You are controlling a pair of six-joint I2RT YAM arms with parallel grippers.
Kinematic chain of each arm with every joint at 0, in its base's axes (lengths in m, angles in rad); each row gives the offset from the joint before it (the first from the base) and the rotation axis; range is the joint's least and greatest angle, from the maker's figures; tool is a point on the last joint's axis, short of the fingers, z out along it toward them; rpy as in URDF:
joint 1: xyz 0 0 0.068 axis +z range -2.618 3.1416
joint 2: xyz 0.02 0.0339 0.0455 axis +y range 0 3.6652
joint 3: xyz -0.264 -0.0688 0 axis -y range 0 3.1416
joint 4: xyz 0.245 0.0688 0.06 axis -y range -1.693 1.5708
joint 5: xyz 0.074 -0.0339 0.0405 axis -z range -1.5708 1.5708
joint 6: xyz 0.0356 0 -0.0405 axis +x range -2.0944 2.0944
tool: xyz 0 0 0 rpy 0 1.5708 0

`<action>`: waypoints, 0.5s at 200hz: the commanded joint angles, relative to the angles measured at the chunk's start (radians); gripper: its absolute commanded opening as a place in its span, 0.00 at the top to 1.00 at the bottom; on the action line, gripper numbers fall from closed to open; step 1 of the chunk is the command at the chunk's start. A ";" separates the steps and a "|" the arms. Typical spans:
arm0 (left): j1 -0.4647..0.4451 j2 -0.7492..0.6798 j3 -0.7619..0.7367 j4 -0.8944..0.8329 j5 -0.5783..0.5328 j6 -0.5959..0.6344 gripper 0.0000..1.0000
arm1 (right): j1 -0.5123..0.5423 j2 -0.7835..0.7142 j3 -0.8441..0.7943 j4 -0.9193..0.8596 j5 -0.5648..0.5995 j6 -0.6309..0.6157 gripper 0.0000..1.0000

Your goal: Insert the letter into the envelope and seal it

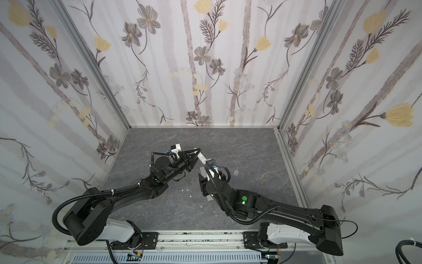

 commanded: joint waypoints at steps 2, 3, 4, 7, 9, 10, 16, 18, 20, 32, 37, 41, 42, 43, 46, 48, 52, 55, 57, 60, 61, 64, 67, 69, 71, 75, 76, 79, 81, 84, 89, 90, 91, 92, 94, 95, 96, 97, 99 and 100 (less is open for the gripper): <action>0.001 0.008 0.012 0.062 -0.034 0.023 1.00 | -0.088 -0.082 -0.087 0.223 -0.218 0.179 0.40; 0.002 0.008 0.012 0.062 -0.035 0.023 1.00 | -0.092 -0.086 -0.095 0.230 -0.221 0.184 0.40; 0.002 0.009 0.011 0.062 -0.034 0.023 1.00 | -0.096 -0.090 -0.101 0.234 -0.225 0.189 0.40; 0.001 0.010 0.012 0.064 -0.035 0.022 1.00 | -0.109 -0.101 -0.114 0.253 -0.235 0.203 0.40; 0.001 0.011 0.012 0.065 -0.037 0.022 1.00 | -0.117 -0.108 -0.122 0.264 -0.244 0.212 0.40; 0.002 0.012 0.011 0.065 -0.037 0.021 1.00 | -0.119 -0.110 -0.126 0.271 -0.247 0.216 0.40; -0.001 0.014 0.011 0.069 -0.037 0.020 1.00 | -0.144 -0.127 -0.150 0.307 -0.272 0.239 0.39; 0.000 0.015 0.012 0.070 -0.037 0.020 1.00 | -0.151 -0.131 -0.156 0.317 -0.279 0.248 0.39; 0.000 0.015 0.013 0.071 -0.037 0.020 1.00 | -0.159 -0.134 -0.162 0.328 -0.288 0.256 0.39; -0.005 0.018 0.014 0.078 -0.039 0.018 1.00 | -0.196 -0.139 -0.189 0.374 -0.329 0.300 0.37; -0.006 0.020 0.018 0.081 -0.038 0.020 1.00 | -0.212 -0.136 -0.194 0.388 -0.351 0.317 0.37; -0.007 0.021 0.019 0.082 -0.036 0.021 1.00 | -0.224 -0.131 -0.199 0.398 -0.364 0.332 0.37; -0.007 0.021 0.020 0.083 -0.036 0.021 1.00 | -0.227 -0.130 -0.199 0.399 -0.367 0.336 0.37; -0.007 0.021 0.020 0.083 -0.037 0.021 1.00 | -0.230 -0.128 -0.200 0.401 -0.370 0.338 0.37; -0.010 0.022 0.022 0.084 -0.035 0.021 1.00 | -0.239 -0.124 -0.203 0.407 -0.379 0.353 0.37; -0.011 0.023 0.023 0.085 -0.035 0.021 1.00 | -0.246 -0.122 -0.204 0.411 -0.385 0.360 0.37; -0.012 0.025 0.025 0.086 -0.033 0.021 1.00 | -0.259 -0.117 -0.210 0.426 -0.403 0.379 0.37; -0.013 0.025 0.026 0.086 -0.033 0.021 1.00 | -0.268 -0.114 -0.215 0.437 -0.419 0.387 0.37; -0.014 0.026 0.025 0.088 -0.032 0.021 1.00 | -0.274 -0.111 -0.219 0.451 -0.430 0.394 0.37; -0.017 0.026 0.027 0.088 -0.035 0.022 1.00 | -0.282 -0.108 -0.224 0.471 -0.447 0.403 0.37; -0.017 0.026 0.027 0.089 -0.034 0.022 1.00 | -0.284 -0.107 -0.226 0.477 -0.452 0.404 0.37; -0.017 0.026 0.027 0.090 -0.036 0.021 1.00 | -0.292 -0.105 -0.233 0.493 -0.465 0.413 0.37; -0.019 0.026 0.027 0.089 -0.036 0.023 1.00 | -0.296 -0.101 -0.238 0.509 -0.477 0.423 0.37; -0.021 0.027 0.027 0.091 -0.037 0.023 1.00 | -0.301 -0.099 -0.241 0.520 -0.484 0.430 0.37; -0.022 0.027 0.027 0.091 -0.038 0.023 1.00 | -0.304 -0.097 -0.245 0.528 -0.491 0.436 0.37; -0.023 0.028 0.027 0.092 -0.039 0.021 1.00 | -0.312 -0.092 -0.252 0.550 -0.504 0.448 0.37; -0.024 0.029 0.027 0.092 -0.040 0.020 1.00 | -0.314 -0.092 -0.253 0.555 -0.507 0.450 0.37; -0.026 0.029 0.027 0.093 -0.040 0.019 1.00 | -0.318 -0.087 -0.257 0.568 -0.518 0.456 0.37; -0.026 0.030 0.027 0.093 -0.040 0.019 1.00 | -0.323 -0.085 -0.258 0.574 -0.521 0.461 0.37; -0.027 0.031 0.027 0.094 -0.040 0.019 1.00 | -0.326 -0.081 -0.260 0.583 -0.529 0.466 0.37; -0.030 0.031 0.028 0.095 -0.042 0.018 1.00 | -0.333 -0.073 -0.260 0.590 -0.538 0.477 0.37; -0.030 0.031 0.029 0.096 -0.042 0.017 1.00 | -0.333 -0.073 -0.260 0.591 -0.539 0.479 0.37; -0.030 0.030 0.029 0.096 -0.043 0.017 1.00 | -0.335 -0.071 -0.261 0.593 -0.540 0.480 0.37; -0.031 0.031 0.029 0.097 -0.043 0.017 1.00 | -0.337 -0.070 -0.261 0.595 -0.541 0.480 0.37; -0.033 0.032 0.029 0.097 -0.043 0.017 1.00 | -0.337 -0.068 -0.261 0.597 -0.543 0.482 0.37; -0.032 0.031 0.029 0.097 -0.044 0.017 1.00 | -0.340 -0.066 -0.261 0.598 -0.545 0.484 0.37; -0.032 0.032 0.030 0.099 -0.044 0.017 1.00 | -0.341 -0.064 -0.261 0.599 -0.546 0.485 0.37; -0.032 0.032 0.030 0.098 -0.045 0.016 1.00 | -0.342 -0.063 -0.261 0.599 -0.546 0.485 0.37; -0.034 0.032 0.030 0.098 -0.045 0.016 1.00 | -0.343 -0.060 -0.261 0.602 -0.547 0.486 0.37; -0.034 0.032 0.031 0.099 -0.046 0.017 1.00 | -0.344 -0.059 -0.261 0.602 -0.548 0.487 0.37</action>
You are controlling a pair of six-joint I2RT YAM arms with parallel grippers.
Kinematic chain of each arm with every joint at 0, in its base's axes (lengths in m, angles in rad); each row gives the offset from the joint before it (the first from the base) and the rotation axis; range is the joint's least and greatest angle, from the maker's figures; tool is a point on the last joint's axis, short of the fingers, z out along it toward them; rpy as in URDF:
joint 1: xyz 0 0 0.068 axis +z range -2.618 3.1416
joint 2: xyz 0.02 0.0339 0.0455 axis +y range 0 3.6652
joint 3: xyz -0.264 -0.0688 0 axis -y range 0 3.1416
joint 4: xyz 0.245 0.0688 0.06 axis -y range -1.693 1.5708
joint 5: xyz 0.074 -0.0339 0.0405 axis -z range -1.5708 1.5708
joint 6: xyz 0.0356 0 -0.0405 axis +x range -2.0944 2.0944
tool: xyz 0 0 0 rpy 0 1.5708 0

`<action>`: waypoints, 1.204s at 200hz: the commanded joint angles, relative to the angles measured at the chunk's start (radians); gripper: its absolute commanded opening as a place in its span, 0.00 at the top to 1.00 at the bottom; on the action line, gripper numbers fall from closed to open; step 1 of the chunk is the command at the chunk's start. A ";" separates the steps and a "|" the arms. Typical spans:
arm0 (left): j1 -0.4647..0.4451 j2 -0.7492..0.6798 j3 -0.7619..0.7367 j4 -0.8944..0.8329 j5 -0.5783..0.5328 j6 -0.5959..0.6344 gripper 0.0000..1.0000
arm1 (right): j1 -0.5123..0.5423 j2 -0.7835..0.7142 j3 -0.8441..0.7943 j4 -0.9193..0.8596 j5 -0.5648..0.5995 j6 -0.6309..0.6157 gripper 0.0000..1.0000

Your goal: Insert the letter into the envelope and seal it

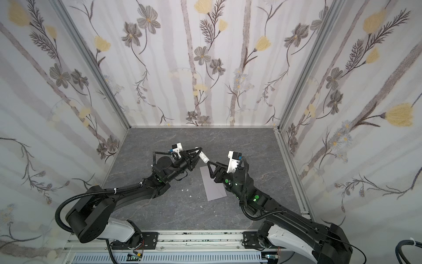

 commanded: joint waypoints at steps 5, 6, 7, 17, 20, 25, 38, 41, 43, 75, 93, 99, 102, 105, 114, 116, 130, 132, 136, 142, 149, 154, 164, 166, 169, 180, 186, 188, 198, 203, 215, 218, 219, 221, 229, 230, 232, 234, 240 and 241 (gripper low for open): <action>-0.010 0.004 0.014 0.067 -0.019 0.003 1.00 | -0.024 0.029 -0.004 0.148 -0.103 0.089 0.37; -0.010 0.004 0.015 0.066 -0.019 0.003 1.00 | -0.024 0.032 -0.004 0.150 -0.103 0.091 0.38; -0.011 0.004 0.015 0.066 -0.019 0.003 1.00 | -0.024 0.032 -0.004 0.150 -0.103 0.091 0.38; -0.015 0.006 0.020 0.067 -0.022 0.004 1.00 | -0.029 0.041 -0.004 0.158 -0.106 0.095 0.40; -0.018 0.007 0.020 0.068 -0.024 0.004 1.00 | -0.029 0.044 -0.004 0.160 -0.108 0.097 0.40; -0.019 0.008 0.020 0.068 -0.027 0.004 1.00 | -0.030 0.048 -0.004 0.165 -0.109 0.101 0.42; -0.022 0.015 0.023 0.070 -0.031 0.002 1.00 | -0.032 0.061 -0.004 0.178 -0.119 0.111 0.46; -0.023 0.017 0.024 0.069 -0.030 0.001 1.00 | -0.031 0.063 -0.004 0.183 -0.122 0.113 0.47; -0.023 0.019 0.024 0.070 -0.030 0.001 1.00 | -0.031 0.065 -0.003 0.184 -0.124 0.115 0.48; -0.025 0.028 0.031 0.079 -0.022 0.000 1.00 | -0.033 0.082 -0.009 0.194 -0.133 0.125 0.60; -0.026 0.022 0.023 0.080 -0.025 -0.002 1.00 | -0.033 0.078 -0.010 0.185 -0.125 0.125 0.70; -0.024 0.020 0.021 0.080 -0.025 -0.002 1.00 | -0.033 0.076 -0.010 0.180 -0.122 0.123 0.72; -0.025 0.019 0.021 0.081 -0.024 -0.002 1.00 | -0.033 0.075 -0.010 0.178 -0.122 0.122 0.73; -0.025 0.019 0.021 0.081 -0.024 -0.002 1.00 | -0.033 0.074 -0.009 0.177 -0.120 0.120 0.73; -0.025 0.017 0.021 0.081 -0.020 -0.002 1.00 | -0.034 0.073 -0.007 0.166 -0.117 0.113 0.73; -0.025 0.019 0.021 0.081 -0.020 -0.002 1.00 | -0.033 0.073 -0.005 0.162 -0.116 0.112 0.73; -0.025 0.019 0.020 0.080 -0.013 -0.006 1.00 | -0.033 0.076 0.005 0.137 -0.115 0.099 0.73; -0.025 0.019 0.020 0.081 -0.012 -0.007 1.00 | -0.033 0.076 0.007 0.132 -0.116 0.096 0.73; -0.025 0.019 0.018 0.081 -0.012 -0.010 1.00 | -0.033 0.077 0.011 0.123 -0.116 0.091 0.73; -0.025 0.017 0.017 0.081 -0.011 -0.012 1.00 | -0.033 0.078 0.017 0.109 -0.114 0.084 0.72; -0.026 0.017 0.013 0.081 -0.011 -0.013 1.00 | -0.033 0.079 0.021 0.100 -0.114 0.079 0.69; -0.025 0.016 0.012 0.080 -0.012 -0.014 1.00 | -0.033 0.079 0.023 0.098 -0.114 0.078 0.66; -0.025 0.013 0.007 0.081 -0.012 -0.017 1.00 | -0.033 0.078 0.022 0.098 -0.111 0.076 0.64; -0.025 0.013 0.007 0.080 -0.012 -0.017 1.00 | -0.033 0.078 0.023 0.097 -0.110 0.076 0.64; -0.025 0.012 0.006 0.080 -0.012 -0.017 1.00 | -0.033 0.078 0.024 0.096 -0.110 0.076 0.64; -0.025 0.010 0.003 0.081 -0.012 -0.018 1.00 | -0.033 0.076 0.025 0.092 -0.102 0.074 0.64; -0.025 0.010 0.002 0.081 -0.012 -0.019 1.00 | -0.033 0.075 0.026 0.090 -0.099 0.073 0.64; -0.025 0.010 0.002 0.081 -0.012 -0.019 1.00 | -0.033 0.075 0.026 0.091 -0.098 0.072 0.64; -0.025 0.010 0.003 0.081 -0.010 -0.021 1.00 | -0.034 0.076 0.030 0.089 -0.096 0.068 0.67; -0.025 0.010 0.003 0.080 -0.009 -0.022 1.00 | -0.033 0.078 0.031 0.089 -0.094 0.067 0.69; -0.026 0.011 0.002 0.081 -0.008 -0.023 1.00 | -0.033 0.081 0.039 0.082 -0.094 0.061 0.73; -0.025 0.012 0.004 0.080 -0.008 -0.023 1.00 | -0.033 0.082 0.040 0.081 -0.094 0.060 0.74; -0.026 0.012 0.004 0.080 -0.007 -0.023 1.00 | -0.033 0.082 0.042 0.079 -0.094 0.060 0.74; -0.025 0.012 0.004 0.081 -0.007 -0.023 1.00 | -0.033 0.083 0.043 0.077 -0.093 0.058 0.75; -0.025 0.012 0.004 0.080 -0.003 -0.024 1.00 | -0.033 0.087 0.049 0.066 -0.093 0.052 0.77; -0.025 0.012 0.004 0.080 -0.003 -0.024 1.00 | -0.033 0.087 0.050 0.065 -0.092 0.051 0.77; -0.026 0.012 0.003 0.081 -0.003 -0.025 1.00 | -0.033 0.088 0.051 0.062 -0.091 0.049 0.78; -0.025 0.011 0.004 0.080 -0.003 -0.025 1.00 | -0.033 0.088 0.053 0.057 -0.089 0.047 0.78; -0.025 0.011 0.004 0.081 -0.002 -0.026 1.00 | -0.033 0.091 0.061 0.043 -0.088 0.041 0.80; -0.025 0.010 0.004 0.080 -0.002 -0.026 1.00 | -0.033 0.091 0.062 0.040 -0.087 0.040 0.80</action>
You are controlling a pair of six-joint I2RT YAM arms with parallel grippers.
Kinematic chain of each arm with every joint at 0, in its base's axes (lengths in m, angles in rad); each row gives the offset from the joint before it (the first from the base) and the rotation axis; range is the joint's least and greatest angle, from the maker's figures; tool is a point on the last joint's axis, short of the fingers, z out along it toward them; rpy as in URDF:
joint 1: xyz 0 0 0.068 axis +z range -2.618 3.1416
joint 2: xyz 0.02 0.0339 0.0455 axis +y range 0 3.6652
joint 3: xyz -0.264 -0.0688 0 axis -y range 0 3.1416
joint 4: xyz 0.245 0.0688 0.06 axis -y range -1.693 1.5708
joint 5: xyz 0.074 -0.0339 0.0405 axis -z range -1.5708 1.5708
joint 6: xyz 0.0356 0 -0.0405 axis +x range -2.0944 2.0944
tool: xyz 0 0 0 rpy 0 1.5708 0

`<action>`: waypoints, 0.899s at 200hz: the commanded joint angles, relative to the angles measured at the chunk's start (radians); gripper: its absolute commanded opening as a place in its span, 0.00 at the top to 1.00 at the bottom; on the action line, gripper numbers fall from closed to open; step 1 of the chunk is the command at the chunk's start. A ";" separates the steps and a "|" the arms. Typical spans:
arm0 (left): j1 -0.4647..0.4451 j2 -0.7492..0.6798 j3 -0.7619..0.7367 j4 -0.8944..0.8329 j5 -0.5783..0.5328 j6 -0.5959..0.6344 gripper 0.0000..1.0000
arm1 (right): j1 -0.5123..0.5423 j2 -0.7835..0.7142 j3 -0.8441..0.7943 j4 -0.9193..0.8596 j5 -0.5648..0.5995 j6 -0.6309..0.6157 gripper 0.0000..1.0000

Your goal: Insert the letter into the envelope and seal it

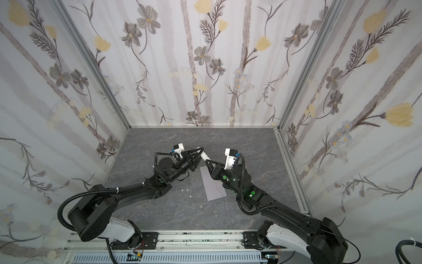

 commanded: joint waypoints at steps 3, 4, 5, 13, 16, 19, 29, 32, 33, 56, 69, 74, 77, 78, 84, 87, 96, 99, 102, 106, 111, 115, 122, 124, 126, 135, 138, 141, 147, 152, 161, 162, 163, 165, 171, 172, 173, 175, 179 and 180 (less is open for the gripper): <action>0.000 -0.006 0.000 0.040 0.022 -0.004 1.00 | 0.000 0.012 0.028 -0.021 0.017 -0.031 0.81; 0.000 -0.007 0.000 0.040 0.022 -0.004 1.00 | 0.000 0.012 0.028 -0.024 0.018 -0.032 0.81; 0.000 -0.007 0.001 0.040 0.022 -0.004 1.00 | 0.000 0.013 0.029 -0.025 0.019 -0.034 0.81; 0.001 -0.009 -0.002 0.040 0.022 -0.005 1.00 | 0.000 0.014 0.038 -0.047 0.023 -0.046 0.82; 0.000 -0.010 -0.002 0.040 0.023 -0.006 1.00 | 0.001 0.015 0.042 -0.053 0.026 -0.050 0.82; 0.001 -0.011 -0.003 0.040 0.024 -0.007 1.00 | 0.000 0.015 0.043 -0.059 0.029 -0.053 0.83; 0.001 -0.013 -0.005 0.039 0.023 -0.008 1.00 | 0.000 0.013 0.049 -0.084 0.042 -0.069 0.84; 0.001 -0.014 -0.007 0.040 0.025 -0.008 1.00 | 0.000 0.013 0.052 -0.093 0.047 -0.075 0.85; 0.000 -0.014 -0.007 0.039 0.025 -0.008 1.00 | 0.000 0.012 0.052 -0.096 0.048 -0.078 0.85; 0.001 -0.015 -0.009 0.039 0.038 -0.017 1.00 | 0.000 0.010 0.082 -0.190 0.096 -0.139 0.86; 0.001 -0.015 -0.009 0.037 0.049 -0.022 1.00 | 0.002 0.009 0.103 -0.252 0.133 -0.183 0.87; 0.001 -0.016 -0.008 0.037 0.053 -0.024 1.00 | 0.008 0.010 0.111 -0.274 0.148 -0.202 0.87; 0.001 -0.015 -0.008 0.036 0.056 -0.026 1.00 | 0.009 0.010 0.117 -0.288 0.157 -0.214 0.87; 0.001 -0.015 -0.008 0.035 0.056 -0.027 1.00 | 0.010 0.010 0.119 -0.294 0.161 -0.218 0.87; 0.001 -0.015 -0.008 0.035 0.064 -0.030 1.00 | 0.017 0.011 0.130 -0.321 0.179 -0.239 0.87; 0.000 -0.017 -0.008 0.034 0.066 -0.030 1.00 | 0.021 0.012 0.135 -0.334 0.189 -0.251 0.87; 0.001 -0.018 -0.010 0.030 0.073 -0.032 1.00 | 0.033 0.016 0.144 -0.372 0.216 -0.284 0.87; 0.001 -0.019 -0.011 0.028 0.074 -0.033 1.00 | 0.036 0.016 0.144 -0.384 0.226 -0.295 0.87; 0.001 -0.019 -0.011 0.027 0.076 -0.034 1.00 | 0.040 0.018 0.174 -0.398 0.233 -0.307 0.87; 0.001 -0.022 -0.012 0.026 0.079 -0.035 1.00 | 0.045 0.021 0.185 -0.410 0.243 -0.321 0.87; 0.001 -0.024 -0.013 0.024 0.082 -0.035 1.00 | 0.052 0.024 0.195 -0.429 0.260 -0.340 0.88; 0.000 -0.026 -0.013 0.021 0.085 -0.037 1.00 | 0.057 0.027 0.201 -0.441 0.273 -0.353 0.88; 0.001 -0.029 -0.013 0.017 0.091 -0.038 1.00 | 0.069 0.032 0.214 -0.464 0.296 -0.377 0.88; 0.001 -0.030 -0.013 0.016 0.092 -0.038 1.00 | 0.073 0.034 0.218 -0.469 0.304 -0.384 0.88; 0.001 -0.029 -0.013 0.014 0.092 -0.038 1.00 | 0.076 0.035 0.222 -0.475 0.309 -0.392 0.88; 0.000 -0.032 -0.014 0.009 0.098 -0.036 1.00 | 0.094 0.043 0.239 -0.501 0.343 -0.424 0.88; -0.001 -0.033 -0.013 0.007 0.101 -0.036 1.00 | 0.101 0.047 0.244 -0.508 0.354 -0.435 0.88; 0.000 -0.034 -0.012 0.006 0.104 -0.036 1.00 | 0.107 0.050 0.250 -0.515 0.365 -0.445 0.88; 0.000 -0.035 -0.012 0.002 0.109 -0.037 1.00 | 0.122 0.056 0.261 -0.528 0.389 -0.469 0.88; 0.001 -0.036 -0.011 0.001 0.113 -0.037 1.00 | 0.134 0.062 0.270 -0.540 0.409 -0.491 0.88; 0.001 -0.037 -0.011 -0.005 0.122 -0.038 1.00 | 0.157 0.075 0.290 -0.567 0.452 -0.522 0.89; 0.001 -0.037 -0.011 -0.005 0.123 -0.038 1.00 | 0.160 0.076 0.291 -0.569 0.456 -0.524 0.89; 0.001 -0.037 -0.011 -0.006 0.123 -0.038 1.00 | 0.162 0.078 0.294 -0.572 0.461 -0.528 0.89; 0.001 -0.038 -0.010 -0.006 0.127 -0.038 1.00 | 0.166 0.081 0.297 -0.577 0.469 -0.536 0.89; 0.000 -0.039 -0.010 -0.009 0.131 -0.038 1.00 | 0.182 0.090 0.308 -0.590 0.497 -0.558 0.89; 0.000 -0.040 -0.010 -0.010 0.133 -0.038 1.00 | 0.185 0.092 0.310 -0.593 0.502 -0.562 0.89; 0.001 -0.040 -0.010 -0.010 0.133 -0.038 1.00 | 0.188 0.093 0.312 -0.595 0.507 -0.566 0.89; 0.001 -0.040 -0.010 -0.009 0.135 -0.038 1.00 | 0.193 0.096 0.316 -0.601 0.514 -0.574 0.89; 0.001 -0.041 -0.011 -0.012 0.137 -0.038 1.00 | 0.203 0.102 0.322 -0.610 0.532 -0.588 0.89; 0.001 -0.041 -0.010 -0.012 0.139 -0.038 1.00 | 0.206 0.104 0.323 -0.612 0.537 -0.592 0.89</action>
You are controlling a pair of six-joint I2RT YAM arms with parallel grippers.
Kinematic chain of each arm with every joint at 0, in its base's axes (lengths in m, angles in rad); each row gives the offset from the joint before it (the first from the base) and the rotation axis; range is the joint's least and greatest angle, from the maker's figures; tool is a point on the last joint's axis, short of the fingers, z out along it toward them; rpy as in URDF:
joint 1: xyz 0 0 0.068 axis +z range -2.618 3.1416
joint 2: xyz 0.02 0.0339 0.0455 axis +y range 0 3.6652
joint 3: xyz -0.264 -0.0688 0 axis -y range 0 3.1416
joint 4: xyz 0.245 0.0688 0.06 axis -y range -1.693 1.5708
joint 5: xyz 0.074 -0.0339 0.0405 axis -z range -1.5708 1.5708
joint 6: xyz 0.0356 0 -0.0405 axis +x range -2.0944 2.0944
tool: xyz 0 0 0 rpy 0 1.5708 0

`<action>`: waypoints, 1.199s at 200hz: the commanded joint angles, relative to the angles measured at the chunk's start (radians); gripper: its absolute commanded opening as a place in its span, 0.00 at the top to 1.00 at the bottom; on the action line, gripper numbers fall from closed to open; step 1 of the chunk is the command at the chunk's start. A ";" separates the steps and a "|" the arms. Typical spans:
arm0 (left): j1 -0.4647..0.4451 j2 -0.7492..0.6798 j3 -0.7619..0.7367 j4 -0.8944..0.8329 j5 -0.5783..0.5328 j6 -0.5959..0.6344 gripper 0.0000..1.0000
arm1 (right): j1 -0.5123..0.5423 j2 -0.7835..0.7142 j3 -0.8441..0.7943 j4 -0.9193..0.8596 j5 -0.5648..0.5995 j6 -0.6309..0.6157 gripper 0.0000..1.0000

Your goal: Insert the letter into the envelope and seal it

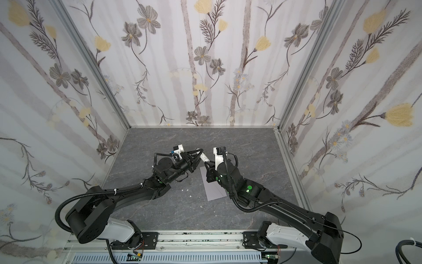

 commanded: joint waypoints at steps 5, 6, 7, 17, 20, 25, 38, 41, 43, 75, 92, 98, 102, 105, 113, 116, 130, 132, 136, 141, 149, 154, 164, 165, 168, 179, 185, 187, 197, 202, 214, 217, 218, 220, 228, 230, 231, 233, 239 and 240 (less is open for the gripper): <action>-0.002 -0.014 0.002 0.038 0.111 -0.008 1.00 | 0.054 0.040 0.045 -0.108 0.214 -0.158 0.89; -0.002 -0.014 0.003 0.038 0.112 -0.006 1.00 | 0.057 0.041 0.046 -0.110 0.219 -0.161 0.89; -0.002 -0.014 0.002 0.038 0.113 -0.007 1.00 | 0.060 0.043 0.048 -0.111 0.225 -0.164 0.89; -0.003 -0.016 0.002 0.035 0.117 -0.008 1.00 | 0.089 0.057 0.060 -0.128 0.274 -0.197 0.89; -0.003 -0.017 0.001 0.034 0.118 -0.008 1.00 | 0.097 0.061 0.064 -0.132 0.288 -0.209 0.90; -0.002 -0.017 0.001 0.032 0.121 -0.007 1.00 | 0.112 0.069 0.070 -0.140 0.313 -0.225 0.90; -0.002 -0.021 -0.001 0.028 0.126 -0.008 1.00 | 0.145 0.089 0.083 -0.157 0.386 -0.257 0.90; -0.003 -0.021 -0.002 0.028 0.127 -0.007 1.00 | 0.152 0.093 0.086 -0.162 0.402 -0.264 0.90; -0.002 -0.022 -0.003 0.028 0.128 -0.007 1.00 | 0.156 0.097 0.087 -0.164 0.414 -0.268 0.90; -0.002 -0.034 -0.008 0.017 0.136 -0.005 1.00 | 0.231 0.153 0.103 -0.184 0.598 -0.360 0.90; -0.002 -0.040 -0.009 0.010 0.138 -0.003 1.00 | 0.260 0.185 0.109 -0.193 0.677 -0.405 0.90; -0.002 -0.040 -0.009 0.008 0.138 -0.003 1.00 | 0.271 0.196 0.109 -0.190 0.704 -0.423 0.91; -0.002 -0.041 -0.009 0.006 0.137 -0.003 1.00 | 0.279 0.204 0.109 -0.188 0.721 -0.436 0.91; -0.003 -0.042 -0.010 0.006 0.138 -0.003 1.00 | 0.286 0.208 0.109 -0.187 0.739 -0.445 0.91; -0.002 -0.043 -0.008 0.004 0.138 -0.003 1.00 | 0.302 0.224 0.109 -0.180 0.787 -0.472 0.91; -0.002 -0.044 -0.008 0.003 0.139 -0.002 1.00 | 0.309 0.229 0.108 -0.177 0.802 -0.484 0.91; -0.003 -0.046 -0.008 0.000 0.137 -0.002 1.00 | 0.333 0.258 0.107 -0.157 0.866 -0.534 0.91; -0.002 -0.046 -0.007 0.000 0.138 -0.001 1.00 | 0.337 0.262 0.106 -0.155 0.874 -0.539 0.91; -0.002 -0.046 -0.006 0.000 0.137 0.000 1.00 | 0.343 0.271 0.106 -0.150 0.890 -0.551 0.91; -0.002 -0.047 -0.006 -0.002 0.138 0.000 1.00 | 0.349 0.280 0.106 -0.146 0.906 -0.568 0.91; -0.002 -0.047 -0.005 -0.004 0.138 0.000 1.00 | 0.360 0.295 0.105 -0.133 0.932 -0.589 0.91; -0.002 -0.049 -0.005 -0.004 0.137 0.001 1.00 | 0.365 0.304 0.103 -0.126 0.950 -0.602 0.92; -0.002 -0.050 -0.005 -0.005 0.136 0.001 1.00 | 0.372 0.322 0.103 -0.119 0.968 -0.619 0.92; -0.002 -0.051 -0.005 -0.004 0.136 0.001 1.00 | 0.373 0.323 0.103 -0.119 0.970 -0.620 0.92; -0.002 -0.052 -0.005 -0.005 0.137 0.001 1.00 | 0.376 0.328 0.103 -0.116 0.977 -0.623 0.92; -0.003 -0.055 -0.006 -0.006 0.135 0.002 1.00 | 0.384 0.339 0.103 -0.111 0.999 -0.639 0.92; -0.002 -0.056 -0.006 -0.007 0.135 0.002 1.00 | 0.390 0.354 0.103 -0.107 1.011 -0.649 0.91; -0.002 -0.056 -0.007 -0.008 0.135 0.002 1.00 | 0.391 0.368 0.103 -0.107 1.016 -0.652 0.91; -0.002 -0.060 -0.008 -0.008 0.133 0.002 1.00 | 0.399 0.389 0.103 -0.100 1.039 -0.673 0.91; -0.003 -0.061 -0.008 -0.009 0.130 0.002 1.00 | 0.402 0.398 0.104 -0.099 1.051 -0.677 0.91; -0.002 -0.064 -0.009 -0.011 0.128 0.003 1.00 | 0.408 0.416 0.108 -0.105 1.058 -0.676 0.91; -0.002 -0.064 -0.009 -0.011 0.129 0.003 1.00 | 0.409 0.418 0.108 -0.104 1.060 -0.676 0.91; -0.001 -0.064 -0.009 -0.011 0.128 0.003 1.00 | 0.409 0.418 0.108 -0.103 1.061 -0.676 0.91; -0.002 -0.065 -0.009 -0.011 0.129 0.003 1.00 | 0.410 0.420 0.108 -0.103 1.062 -0.676 0.91; -0.002 -0.066 -0.009 -0.011 0.128 0.002 1.00 | 0.413 0.424 0.108 -0.103 1.064 -0.675 0.91; -0.002 -0.067 -0.009 -0.011 0.128 0.003 1.00 | 0.414 0.425 0.108 -0.102 1.065 -0.674 0.91; -0.002 -0.068 -0.009 -0.012 0.128 0.003 1.00 | 0.414 0.426 0.108 -0.102 1.065 -0.674 0.91; -0.002 -0.068 -0.009 -0.011 0.129 0.003 1.00 | 0.415 0.426 0.109 -0.102 1.064 -0.675 0.91; -0.003 -0.069 -0.009 -0.013 0.128 0.003 1.00 | 0.416 0.426 0.109 -0.099 1.064 -0.672 0.91; -0.002 -0.069 -0.009 -0.013 0.127 0.003 1.00 | 0.417 0.426 0.109 -0.100 1.063 -0.671 0.91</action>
